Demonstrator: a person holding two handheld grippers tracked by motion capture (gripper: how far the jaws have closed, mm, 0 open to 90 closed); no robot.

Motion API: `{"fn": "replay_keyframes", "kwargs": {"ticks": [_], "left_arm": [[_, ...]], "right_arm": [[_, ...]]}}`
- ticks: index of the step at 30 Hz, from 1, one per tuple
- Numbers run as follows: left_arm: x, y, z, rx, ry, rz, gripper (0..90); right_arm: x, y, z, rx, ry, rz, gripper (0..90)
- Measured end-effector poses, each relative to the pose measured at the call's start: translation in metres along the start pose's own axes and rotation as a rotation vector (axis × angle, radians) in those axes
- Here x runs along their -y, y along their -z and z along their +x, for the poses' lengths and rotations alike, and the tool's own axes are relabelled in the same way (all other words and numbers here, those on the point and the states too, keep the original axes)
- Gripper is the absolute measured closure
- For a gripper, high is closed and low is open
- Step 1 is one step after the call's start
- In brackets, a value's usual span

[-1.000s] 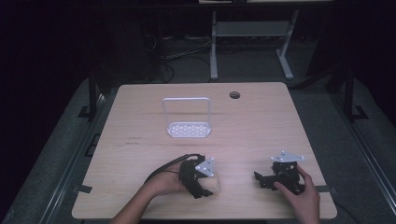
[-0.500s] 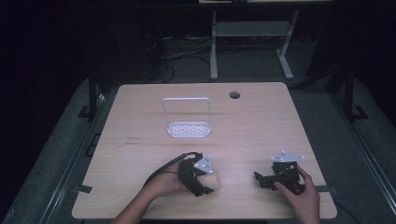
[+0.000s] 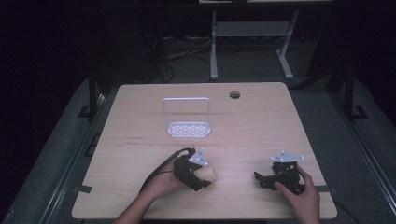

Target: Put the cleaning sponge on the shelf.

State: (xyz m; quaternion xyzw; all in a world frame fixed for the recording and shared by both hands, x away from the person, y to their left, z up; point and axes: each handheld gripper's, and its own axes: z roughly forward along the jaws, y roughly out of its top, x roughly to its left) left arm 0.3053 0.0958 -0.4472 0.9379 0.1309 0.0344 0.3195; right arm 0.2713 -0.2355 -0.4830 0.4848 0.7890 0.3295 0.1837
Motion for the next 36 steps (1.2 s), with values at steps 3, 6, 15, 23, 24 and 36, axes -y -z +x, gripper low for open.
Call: {"fn": "replay_keyframes", "kwargs": {"ticks": [3,6,15,23,24,36], "left_arm": [[0.005,0.006,0.005,-0.027,0.025,-0.010,26.9],[0.008,0.009,0.008,-0.045,0.045,-0.020,26.9],[0.016,0.021,0.019,-0.107,0.105,-0.053,27.0],[0.014,0.028,0.032,-0.141,0.138,-0.071,27.0],[0.014,0.029,0.033,-0.148,0.138,-0.070,27.0],[0.011,0.028,0.049,-0.171,0.155,-0.068,27.0]], "right_arm": [[0.000,0.000,0.000,0.000,0.000,0.000,0.7],[0.000,0.000,0.000,0.000,0.000,0.000,0.7],[0.000,0.000,0.000,0.000,0.000,0.000,0.7],[0.000,0.000,0.000,0.000,0.000,0.000,0.7],[0.000,0.000,0.000,0.000,0.000,0.000,0.7],[0.000,0.000,0.000,0.000,-0.001,0.000,0.7]]}}
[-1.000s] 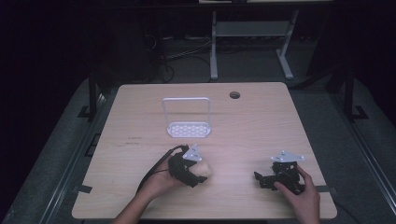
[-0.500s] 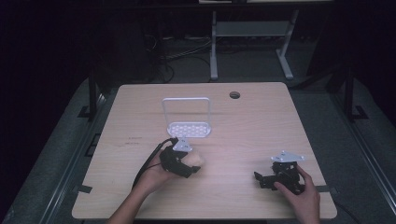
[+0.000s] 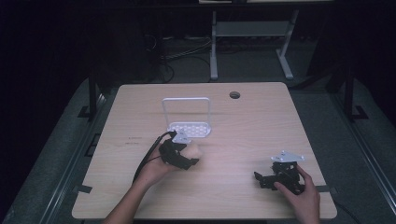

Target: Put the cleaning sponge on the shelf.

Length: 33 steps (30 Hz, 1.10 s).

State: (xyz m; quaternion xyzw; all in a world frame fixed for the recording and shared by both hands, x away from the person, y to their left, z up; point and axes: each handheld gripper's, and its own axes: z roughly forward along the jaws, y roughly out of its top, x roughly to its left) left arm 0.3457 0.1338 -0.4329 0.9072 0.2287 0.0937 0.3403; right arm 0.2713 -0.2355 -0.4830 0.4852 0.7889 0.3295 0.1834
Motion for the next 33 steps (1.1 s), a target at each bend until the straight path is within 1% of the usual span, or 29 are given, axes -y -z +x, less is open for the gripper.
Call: {"fn": "replay_keyframes", "kwargs": {"ticks": [1,11,13,19,27,33], "left_arm": [[-0.001,0.000,0.003,-0.005,0.002,0.002,27.0],[-0.007,-0.002,0.012,-0.018,0.028,-0.010,27.0],[-0.008,-0.003,0.014,-0.022,0.025,-0.003,27.0],[-0.011,-0.004,0.018,-0.029,0.030,-0.005,27.0],[-0.018,-0.005,0.026,-0.040,0.033,-0.003,27.0],[-0.023,-0.010,0.031,-0.054,0.033,0.004,27.0]], "right_arm": [[0.000,0.000,0.000,0.000,0.001,0.000,0.7],[0.000,0.000,0.000,0.000,0.000,0.000,0.7],[0.000,0.000,0.000,0.000,0.000,0.000,0.7],[0.000,0.000,0.000,0.000,0.000,0.000,0.7],[0.000,0.000,0.000,0.000,0.000,0.000,0.7],[0.000,0.000,0.000,0.000,0.001,0.000,0.7]]}}
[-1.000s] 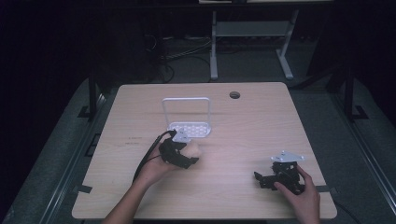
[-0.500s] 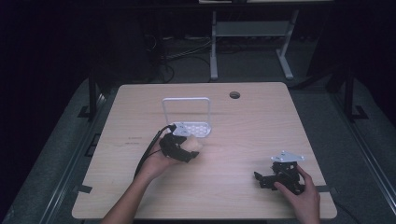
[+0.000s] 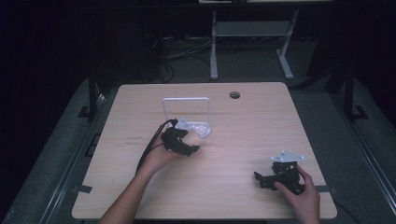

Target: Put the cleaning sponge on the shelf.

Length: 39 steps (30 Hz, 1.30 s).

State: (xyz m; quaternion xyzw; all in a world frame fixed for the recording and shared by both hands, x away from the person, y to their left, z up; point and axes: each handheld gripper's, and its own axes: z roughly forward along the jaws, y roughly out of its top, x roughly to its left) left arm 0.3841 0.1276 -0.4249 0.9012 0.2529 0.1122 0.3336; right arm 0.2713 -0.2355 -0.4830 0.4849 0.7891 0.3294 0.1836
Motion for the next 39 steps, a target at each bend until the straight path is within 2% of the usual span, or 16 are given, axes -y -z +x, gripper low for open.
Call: {"fn": "replay_keyframes", "kwargs": {"ticks": [20,24,32,39], "left_arm": [[-0.018,-0.017,0.023,-0.037,0.018,0.009,26.9],[-0.020,-0.020,0.026,-0.039,0.033,0.006,26.9],[-0.024,-0.030,0.032,-0.049,0.033,0.009,26.9],[-0.026,-0.040,0.034,-0.063,0.011,0.050,26.8]], "right_arm": [[0.000,0.000,0.000,0.000,0.000,0.000,0.7],[0.000,0.000,0.000,0.000,0.000,0.000,0.7],[0.000,0.000,0.000,0.000,0.000,0.000,0.7],[0.000,0.000,0.000,0.000,0.000,0.000,0.6]]}}
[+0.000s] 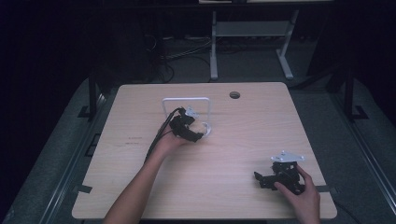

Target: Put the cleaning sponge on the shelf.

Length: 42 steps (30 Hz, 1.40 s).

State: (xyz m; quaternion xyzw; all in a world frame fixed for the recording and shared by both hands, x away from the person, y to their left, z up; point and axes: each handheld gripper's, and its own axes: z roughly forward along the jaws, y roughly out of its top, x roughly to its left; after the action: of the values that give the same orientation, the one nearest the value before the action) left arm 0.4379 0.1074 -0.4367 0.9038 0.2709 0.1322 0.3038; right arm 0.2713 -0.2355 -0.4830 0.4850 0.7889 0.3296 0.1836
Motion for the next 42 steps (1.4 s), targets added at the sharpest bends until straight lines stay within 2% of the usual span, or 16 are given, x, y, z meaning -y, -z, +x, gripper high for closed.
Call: {"fn": "replay_keyframes", "kwargs": {"ticks": [7,9,10,11,19,30,33,35,36,42], "left_arm": [[-0.001,-0.007,0.000,0.002,0.006,0.023,26.6],[-0.001,-0.009,0.001,-0.006,-0.005,0.031,26.6],[-0.001,-0.010,0.000,-0.006,0.004,0.032,26.6],[-0.002,-0.010,0.002,-0.010,-0.009,0.034,26.4],[-0.002,-0.013,0.003,-0.025,-0.019,0.048,25.4],[-0.004,-0.011,0.003,-0.032,-0.009,0.036,22.6],[-0.004,-0.006,0.003,-0.021,0.003,0.015,22.1],[-0.005,-0.004,0.003,-0.025,-0.002,0.010,22.0],[-0.005,-0.002,0.002,-0.018,0.010,0.004,22.0],[-0.008,0.010,-0.001,-0.031,0.014,-0.036,22.0]], "right_arm": [[0.000,0.000,0.000,0.000,0.001,0.000,0.6],[0.000,0.000,0.000,0.000,0.001,0.000,0.7],[0.000,0.000,0.000,0.000,0.000,0.000,0.7],[0.000,0.000,0.000,0.000,0.000,0.000,0.7],[0.000,0.000,0.000,0.000,0.000,0.000,0.7],[0.000,0.000,0.000,0.000,0.000,0.000,0.7],[0.000,0.000,0.000,0.000,0.001,0.000,0.7],[0.000,0.000,0.000,0.000,0.000,0.000,0.6],[0.000,0.000,0.000,0.000,0.001,0.000,0.7],[0.000,0.000,0.000,0.000,0.000,0.000,0.7]]}}
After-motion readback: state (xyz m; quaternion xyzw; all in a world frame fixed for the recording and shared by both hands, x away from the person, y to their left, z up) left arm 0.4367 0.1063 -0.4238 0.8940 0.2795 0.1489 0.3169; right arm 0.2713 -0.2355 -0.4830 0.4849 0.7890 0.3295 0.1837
